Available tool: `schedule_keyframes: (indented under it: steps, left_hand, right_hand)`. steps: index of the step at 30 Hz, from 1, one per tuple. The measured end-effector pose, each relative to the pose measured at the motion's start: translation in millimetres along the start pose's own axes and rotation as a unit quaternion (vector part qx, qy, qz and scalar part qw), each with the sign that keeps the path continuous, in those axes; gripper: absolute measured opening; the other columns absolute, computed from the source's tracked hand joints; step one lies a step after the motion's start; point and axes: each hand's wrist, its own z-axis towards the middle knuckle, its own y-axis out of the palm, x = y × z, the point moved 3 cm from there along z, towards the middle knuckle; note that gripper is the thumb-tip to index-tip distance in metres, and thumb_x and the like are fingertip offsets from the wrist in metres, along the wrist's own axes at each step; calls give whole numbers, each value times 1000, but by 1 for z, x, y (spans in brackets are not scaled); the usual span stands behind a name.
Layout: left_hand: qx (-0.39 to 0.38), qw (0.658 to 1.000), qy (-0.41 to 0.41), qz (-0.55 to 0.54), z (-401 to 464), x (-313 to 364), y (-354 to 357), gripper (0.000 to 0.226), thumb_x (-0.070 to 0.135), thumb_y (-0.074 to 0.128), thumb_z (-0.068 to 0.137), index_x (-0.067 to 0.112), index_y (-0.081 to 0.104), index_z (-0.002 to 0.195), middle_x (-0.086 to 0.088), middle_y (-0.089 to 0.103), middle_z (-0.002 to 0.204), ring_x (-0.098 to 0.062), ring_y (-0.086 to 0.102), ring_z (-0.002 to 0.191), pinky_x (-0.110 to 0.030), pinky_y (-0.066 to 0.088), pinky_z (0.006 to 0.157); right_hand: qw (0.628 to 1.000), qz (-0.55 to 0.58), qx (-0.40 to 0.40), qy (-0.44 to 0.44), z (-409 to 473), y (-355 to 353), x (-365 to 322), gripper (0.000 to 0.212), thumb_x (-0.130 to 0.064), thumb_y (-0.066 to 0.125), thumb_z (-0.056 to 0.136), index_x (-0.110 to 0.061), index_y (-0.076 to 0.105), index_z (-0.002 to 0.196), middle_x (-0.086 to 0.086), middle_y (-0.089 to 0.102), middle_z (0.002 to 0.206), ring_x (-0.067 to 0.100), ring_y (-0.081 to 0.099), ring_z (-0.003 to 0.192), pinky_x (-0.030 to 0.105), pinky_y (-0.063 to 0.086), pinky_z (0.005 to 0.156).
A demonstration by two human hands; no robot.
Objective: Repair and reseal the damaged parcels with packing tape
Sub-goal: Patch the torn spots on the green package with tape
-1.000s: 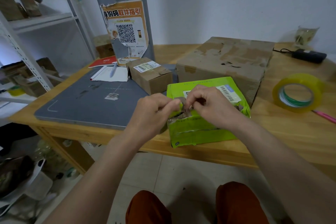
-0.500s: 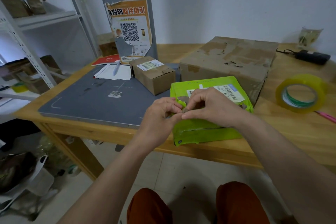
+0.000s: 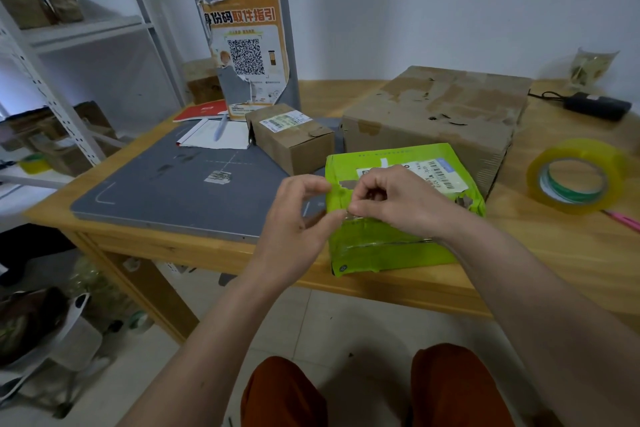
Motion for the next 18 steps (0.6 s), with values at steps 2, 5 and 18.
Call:
schedule_keyframes:
  steps: [2,5,18]
  left_hand:
    - [8,999,29,41,-2,0,2,23,14,75,83,31,62,91,8,51,115,-5,54,116,-28,57,85]
    - [31,997,42,53,-5,-5,7,14,11,75,83,23,70,89,11,52,113,-6,57,113,-35,58,86]
    - [136,921,259,256,-24,-3,14,20,16,63,90,2,77,93,-12,69,97,-21,64,93,-23,52,83]
  right_hand:
    - [1000,-7,12,6,1,1,-1,12,-15,71,84,-13,68,72,-10,56,65,-1,45,54,22,35,59]
    - [999,-12,38,21,1,3,-1,12,-16,73,82,-10,67,73,-11,53,62,2,44,56,26,36,60]
    - [993,-68,89,25,1,8,-3,30,-16,72,81,-25,54,59,-10,51,66,3,42,57,28,36,63]
